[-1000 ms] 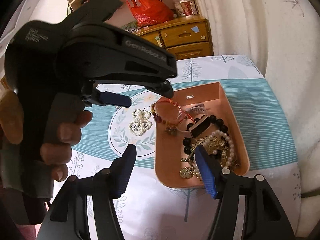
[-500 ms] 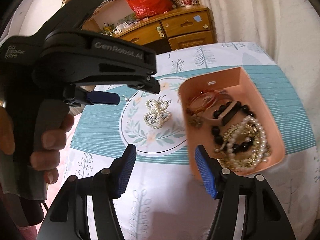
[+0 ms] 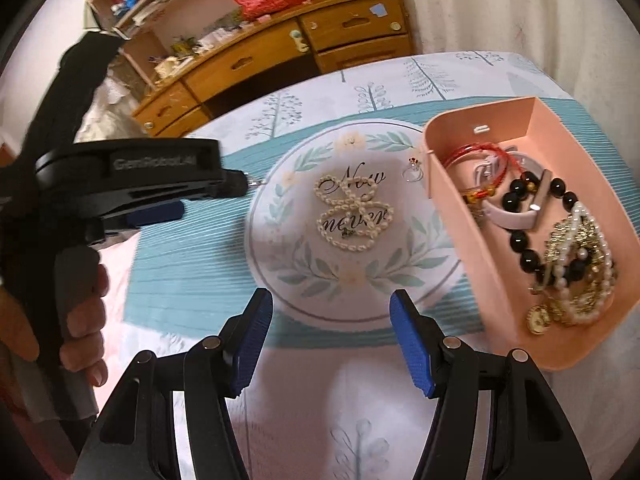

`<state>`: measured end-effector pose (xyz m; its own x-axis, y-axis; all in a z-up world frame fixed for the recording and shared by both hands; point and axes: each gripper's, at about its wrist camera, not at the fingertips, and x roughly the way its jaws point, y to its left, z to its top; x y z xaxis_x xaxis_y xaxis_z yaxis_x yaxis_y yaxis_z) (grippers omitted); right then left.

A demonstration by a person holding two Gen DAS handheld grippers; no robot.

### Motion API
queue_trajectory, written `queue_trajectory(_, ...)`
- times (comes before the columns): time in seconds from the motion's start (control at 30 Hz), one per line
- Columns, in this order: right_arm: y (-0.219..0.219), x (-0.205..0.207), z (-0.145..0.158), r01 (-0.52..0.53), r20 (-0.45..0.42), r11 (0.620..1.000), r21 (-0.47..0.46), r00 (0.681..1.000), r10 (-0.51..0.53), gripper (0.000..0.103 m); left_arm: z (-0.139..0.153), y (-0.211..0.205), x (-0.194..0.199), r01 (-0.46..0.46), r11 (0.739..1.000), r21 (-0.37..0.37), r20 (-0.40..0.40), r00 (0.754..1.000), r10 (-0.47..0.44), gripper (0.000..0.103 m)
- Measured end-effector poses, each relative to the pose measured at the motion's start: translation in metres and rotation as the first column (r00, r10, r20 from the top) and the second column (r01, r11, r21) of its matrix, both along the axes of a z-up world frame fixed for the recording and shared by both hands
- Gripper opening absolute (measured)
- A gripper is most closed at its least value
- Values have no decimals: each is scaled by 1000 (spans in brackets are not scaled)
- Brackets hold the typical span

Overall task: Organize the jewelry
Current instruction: 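Grasp the small ring with the left gripper while the right grasps the pearl necklace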

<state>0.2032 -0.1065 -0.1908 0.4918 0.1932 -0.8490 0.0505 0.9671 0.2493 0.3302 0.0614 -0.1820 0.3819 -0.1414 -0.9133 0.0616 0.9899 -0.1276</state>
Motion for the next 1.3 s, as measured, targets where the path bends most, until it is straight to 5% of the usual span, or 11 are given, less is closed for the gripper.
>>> queue_trajectory(0.3, 34, 33, -32, 129, 59, 972, -197, 991, -119, 62, -34, 7, 20, 114, 993, -36, 105, 988, -110, 48)
queue_trajectory(0.67, 36, 76, -43, 157, 130, 943, -294, 984, -123, 60, -46, -4, 38, 157, 984, -85, 154, 978, -143, 21)
queue_trajectory(0.83, 39, 78, -41, 93, 153, 946, -310, 987, -47, 37, -47, -9, 33, 153, 985, -83, 160, 977, -138, 13)
queue_trajectory(0.97, 48, 83, -41, 22, 150, 952, -307, 988, 26, 14, -47, -7, 28, 147, 986, -73, 174, 976, -132, 7)
queue_trajectory(1.1, 44, 85, -39, 6, 135, 964, -265, 990, 31, 12, -47, -1, 29, 129, 985, -114, 162, 981, -110, 6)
queue_trajectory(1.3, 18, 90, -35, 91, 54, 995, -43, 995, -88, 3, -47, 7, 22, 105, 986, -132, 146, 986, -85, 6)
